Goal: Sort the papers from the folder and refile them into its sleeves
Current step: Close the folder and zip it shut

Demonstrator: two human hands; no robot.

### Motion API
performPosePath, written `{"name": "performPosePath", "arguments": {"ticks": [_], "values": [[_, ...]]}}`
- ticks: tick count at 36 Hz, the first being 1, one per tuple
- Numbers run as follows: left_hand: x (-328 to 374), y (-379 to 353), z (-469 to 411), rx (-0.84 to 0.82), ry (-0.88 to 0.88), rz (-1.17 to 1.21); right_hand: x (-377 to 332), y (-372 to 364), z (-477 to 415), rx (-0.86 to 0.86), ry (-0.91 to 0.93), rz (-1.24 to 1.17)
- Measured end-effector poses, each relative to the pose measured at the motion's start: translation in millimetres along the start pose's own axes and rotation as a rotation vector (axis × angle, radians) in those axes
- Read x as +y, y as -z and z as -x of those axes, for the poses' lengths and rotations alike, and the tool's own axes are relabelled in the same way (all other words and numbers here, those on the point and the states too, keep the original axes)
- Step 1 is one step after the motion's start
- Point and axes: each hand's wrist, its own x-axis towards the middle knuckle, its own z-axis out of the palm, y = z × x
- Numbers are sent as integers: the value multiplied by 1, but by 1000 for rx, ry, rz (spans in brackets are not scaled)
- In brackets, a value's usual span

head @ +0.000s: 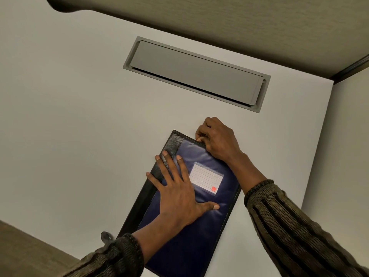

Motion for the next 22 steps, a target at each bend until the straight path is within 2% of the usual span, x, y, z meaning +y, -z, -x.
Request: {"name": "performPosePath", "arguments": {"ticks": [14, 22], "values": [[-1, -1, 0, 13, -1, 18, 12, 0, 21, 16, -92, -14], [-1, 1, 0, -4, -1, 8, -14, -7, -20, 16, -4, 17]]}}
